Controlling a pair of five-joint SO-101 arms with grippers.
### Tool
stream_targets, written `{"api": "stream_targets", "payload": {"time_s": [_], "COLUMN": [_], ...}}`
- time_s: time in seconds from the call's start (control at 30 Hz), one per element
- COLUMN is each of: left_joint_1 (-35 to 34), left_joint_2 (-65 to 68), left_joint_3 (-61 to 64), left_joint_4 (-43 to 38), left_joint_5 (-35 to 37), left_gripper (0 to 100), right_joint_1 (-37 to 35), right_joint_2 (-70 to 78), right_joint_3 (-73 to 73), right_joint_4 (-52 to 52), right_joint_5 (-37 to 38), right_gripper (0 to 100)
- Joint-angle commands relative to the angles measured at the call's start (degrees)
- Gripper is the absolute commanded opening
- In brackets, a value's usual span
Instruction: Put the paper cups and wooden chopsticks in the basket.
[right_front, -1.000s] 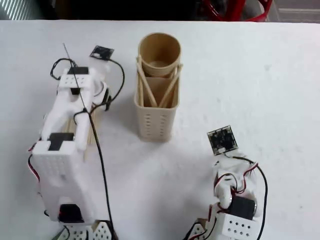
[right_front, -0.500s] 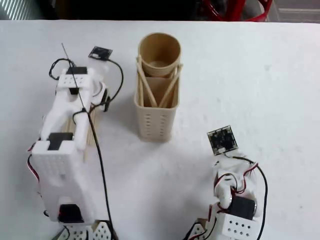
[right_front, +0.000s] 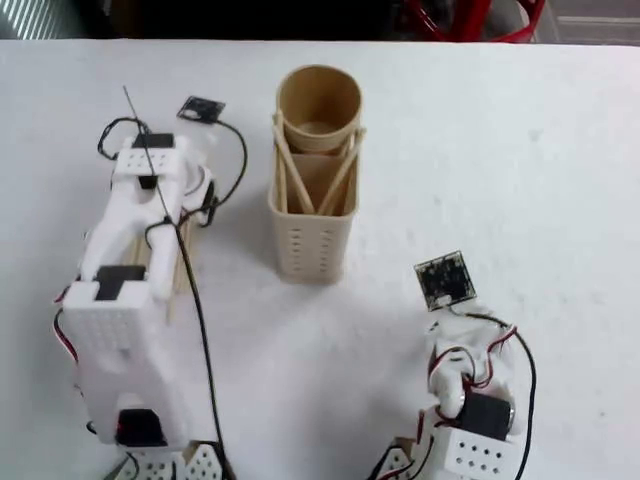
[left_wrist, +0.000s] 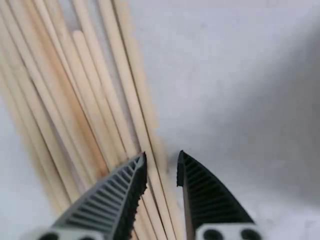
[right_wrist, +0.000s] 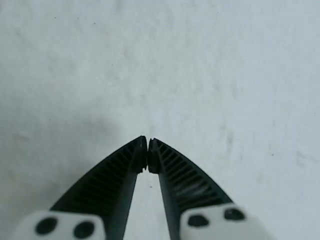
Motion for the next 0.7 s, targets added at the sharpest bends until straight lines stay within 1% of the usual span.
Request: {"api": "stream_targets", "payload": {"time_s": [0.0, 0.07, 0.17, 0.27, 0.47, 0.6, 0.67], "left_joint_1": [3.12, 5.05, 7.08, 6.64, 1.8, 2.86, 3.47], "left_joint_2": [-0.13, 1.1, 2.51, 3.38, 2.95, 2.77, 2.77], "left_joint_3": [-1.85, -2.29, -2.46, -4.4, -6.51, -8.35, -10.73], "left_joint_4": [3.78, 5.54, 5.98, 6.51, 7.03, 7.21, 8.88], "left_joint_5": [-0.79, -0.79, -0.88, -0.79, -0.53, -0.97, -1.05], "left_gripper": [11, 11, 11, 11, 11, 11, 14], "right_joint_1": [0.22, 0.22, 0.22, 0.22, 0.22, 0.22, 0.22], "right_joint_2": [-0.13, -0.13, -0.13, -0.13, -0.13, -0.13, -0.13], "right_joint_3": [0.53, 0.53, 0.53, 0.53, 0.53, 0.53, 0.53], "right_joint_4": [-0.13, -0.13, -0.13, -0.13, -0.13, -0.13, -0.13], "right_joint_5": [0.0, 0.0, 0.0, 0.0, 0.0, 0.0, 0.0], "right_gripper": [1.8, 1.8, 1.8, 1.8, 1.8, 1.8, 1.8]}}
